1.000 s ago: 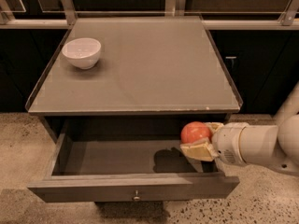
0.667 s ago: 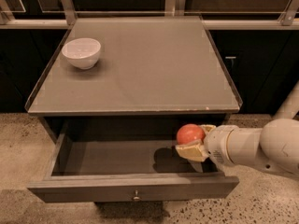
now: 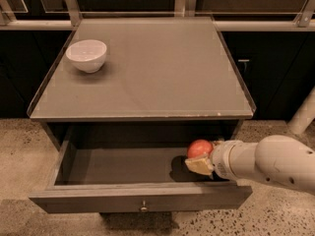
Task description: Place apple into top drawer
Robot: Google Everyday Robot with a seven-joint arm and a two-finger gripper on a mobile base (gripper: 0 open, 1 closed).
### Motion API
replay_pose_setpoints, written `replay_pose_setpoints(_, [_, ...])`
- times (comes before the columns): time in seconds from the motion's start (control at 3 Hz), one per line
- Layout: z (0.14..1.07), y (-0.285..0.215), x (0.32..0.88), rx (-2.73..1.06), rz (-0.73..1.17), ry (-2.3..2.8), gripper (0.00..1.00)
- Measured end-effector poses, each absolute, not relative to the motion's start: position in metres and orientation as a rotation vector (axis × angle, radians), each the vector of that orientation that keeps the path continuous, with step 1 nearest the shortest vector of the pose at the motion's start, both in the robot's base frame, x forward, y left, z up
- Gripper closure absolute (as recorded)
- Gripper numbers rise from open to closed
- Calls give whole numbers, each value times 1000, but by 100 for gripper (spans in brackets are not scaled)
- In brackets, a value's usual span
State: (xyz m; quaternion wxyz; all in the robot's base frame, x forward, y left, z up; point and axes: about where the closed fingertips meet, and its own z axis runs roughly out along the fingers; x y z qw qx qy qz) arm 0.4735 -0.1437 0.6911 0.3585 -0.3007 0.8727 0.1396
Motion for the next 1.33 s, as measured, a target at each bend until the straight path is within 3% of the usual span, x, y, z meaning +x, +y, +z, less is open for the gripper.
replay_pose_setpoints(0.67, [649,-151,477,-730,368,2343,100])
replay_pose_setpoints(1.33, [649,-151,477,-729,369,2344,59])
